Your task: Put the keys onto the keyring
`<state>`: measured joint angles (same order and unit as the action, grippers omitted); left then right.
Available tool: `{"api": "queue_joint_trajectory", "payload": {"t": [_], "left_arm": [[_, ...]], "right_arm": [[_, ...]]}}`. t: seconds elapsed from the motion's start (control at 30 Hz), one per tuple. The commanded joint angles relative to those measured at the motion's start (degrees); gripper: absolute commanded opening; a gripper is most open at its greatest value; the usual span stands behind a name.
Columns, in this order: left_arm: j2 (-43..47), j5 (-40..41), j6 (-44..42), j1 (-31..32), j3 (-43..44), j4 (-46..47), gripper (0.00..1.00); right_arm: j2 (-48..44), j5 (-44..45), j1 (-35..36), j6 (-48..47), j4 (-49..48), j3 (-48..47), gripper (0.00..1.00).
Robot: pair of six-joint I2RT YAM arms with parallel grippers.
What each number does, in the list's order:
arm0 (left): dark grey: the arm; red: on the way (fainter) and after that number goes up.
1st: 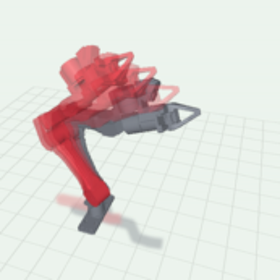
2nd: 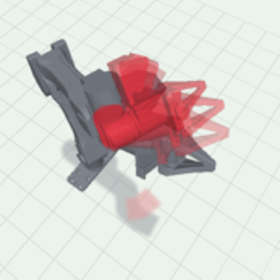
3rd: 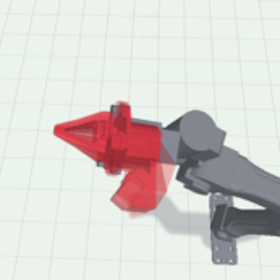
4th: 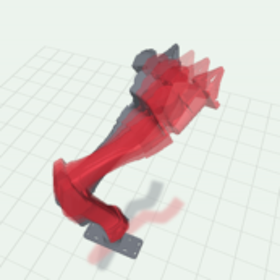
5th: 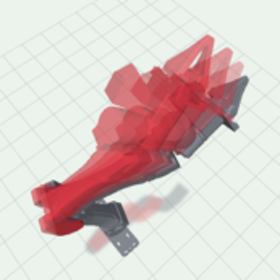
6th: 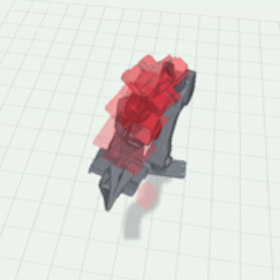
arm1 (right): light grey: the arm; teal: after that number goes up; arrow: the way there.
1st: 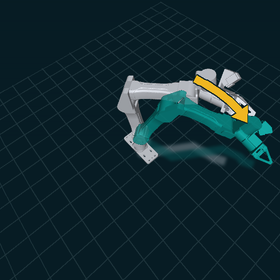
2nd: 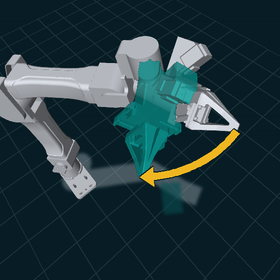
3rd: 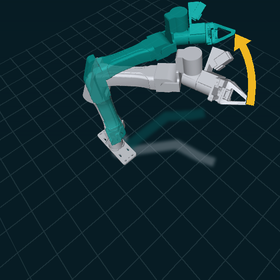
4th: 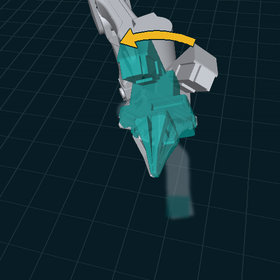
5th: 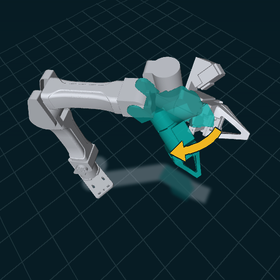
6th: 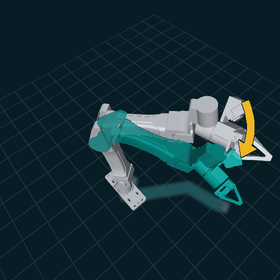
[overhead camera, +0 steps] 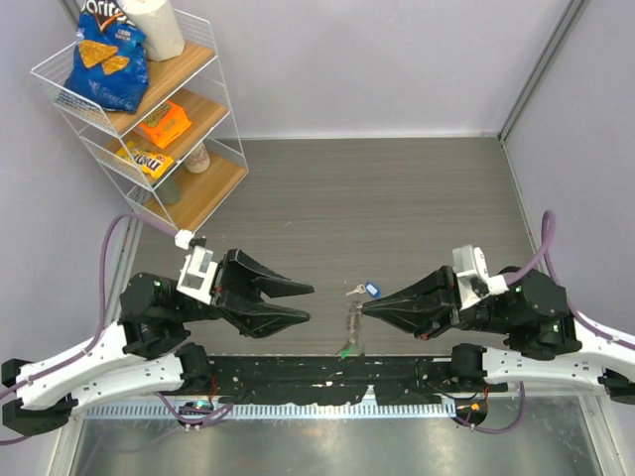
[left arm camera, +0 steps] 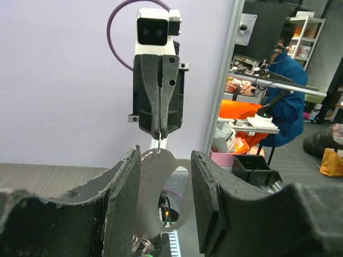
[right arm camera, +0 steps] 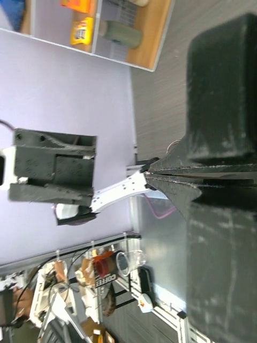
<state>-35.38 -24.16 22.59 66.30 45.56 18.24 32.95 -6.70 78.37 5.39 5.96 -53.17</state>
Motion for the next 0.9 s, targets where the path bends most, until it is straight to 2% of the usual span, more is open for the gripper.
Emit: {"api": "queue_joint_trajectory", "payload": {"t": [0.0, 0.3, 0.5, 0.87], "left_arm": [[-1.97, -1.24, 2.98, 0.14, -0.3, 7.07, 0.47], [-4.61, -2.11, 6.32, 0.14, -0.47, 12.07, 0.45], [-6.54, -1.77, 8.96, 0.05, -0.65, 14.46, 0.44], [-7.51, -0.27, 9.4, 0.05, -0.83, 15.95, 0.4]], "right_arm": [[-1.66, -3.32, 0.21, -4.68, -17.26, 3.14, 0.05], [-1.84, -5.78, 0.12, -9.17, -35.04, 11.67, 0.05], [-0.96, -4.29, 0.12, -10.31, -45.57, 15.72, 0.06], [3.26, -3.15, 0.21, -12.51, -57.8, 18.63, 0.05]]}}
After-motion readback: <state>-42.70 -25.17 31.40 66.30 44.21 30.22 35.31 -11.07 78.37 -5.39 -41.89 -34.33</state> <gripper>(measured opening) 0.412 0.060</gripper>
